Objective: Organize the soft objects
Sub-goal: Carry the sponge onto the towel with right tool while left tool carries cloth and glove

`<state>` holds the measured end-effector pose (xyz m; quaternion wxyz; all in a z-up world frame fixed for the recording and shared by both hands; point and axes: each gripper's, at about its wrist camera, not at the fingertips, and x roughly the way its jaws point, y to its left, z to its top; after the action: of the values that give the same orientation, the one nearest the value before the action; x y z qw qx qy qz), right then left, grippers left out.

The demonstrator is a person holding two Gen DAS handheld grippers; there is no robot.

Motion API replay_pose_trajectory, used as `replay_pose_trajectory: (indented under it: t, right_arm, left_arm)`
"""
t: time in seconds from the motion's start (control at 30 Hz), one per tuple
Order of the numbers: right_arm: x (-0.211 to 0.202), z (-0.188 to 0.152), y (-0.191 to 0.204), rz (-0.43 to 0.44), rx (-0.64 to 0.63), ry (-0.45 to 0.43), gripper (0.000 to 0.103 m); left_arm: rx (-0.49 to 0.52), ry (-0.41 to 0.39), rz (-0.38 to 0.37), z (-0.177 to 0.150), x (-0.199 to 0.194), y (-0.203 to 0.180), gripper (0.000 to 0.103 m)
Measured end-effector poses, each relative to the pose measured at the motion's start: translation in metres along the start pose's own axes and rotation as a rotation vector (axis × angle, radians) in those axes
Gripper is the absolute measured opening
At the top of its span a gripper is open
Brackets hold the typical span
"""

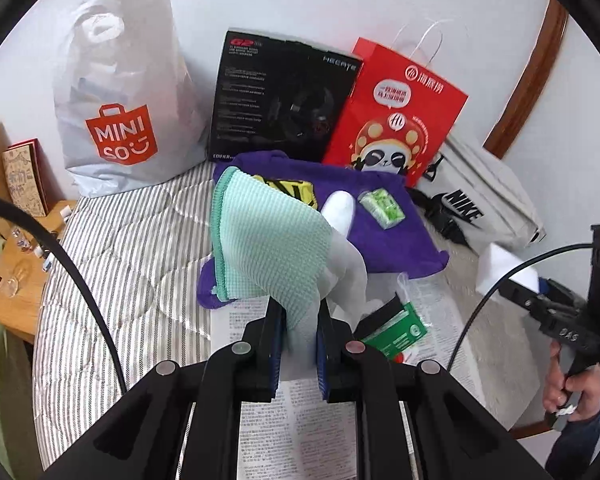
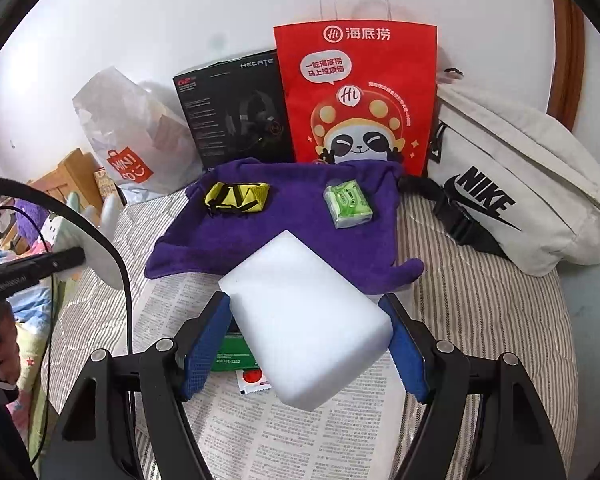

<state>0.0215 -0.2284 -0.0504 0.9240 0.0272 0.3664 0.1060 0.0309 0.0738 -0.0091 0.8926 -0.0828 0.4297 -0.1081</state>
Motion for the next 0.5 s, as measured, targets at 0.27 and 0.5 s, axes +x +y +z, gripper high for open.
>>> replay_pose_trajectory:
  t: [0.27, 0.5]
  right_arm:
    - [-0.003, -0.002, 0.002, -0.009, -0.006, 0.000, 0.075]
    - [-0.009, -0.002, 0.003, -0.021, -0.020, -0.011, 0.075]
  left_arm:
    - [-0.007, -0.038, 0.001, 0.009, -0.015, 0.001, 0.014]
    - [0.007, -0.027, -0.012, 0.010, -0.009, -0.007, 0.014]
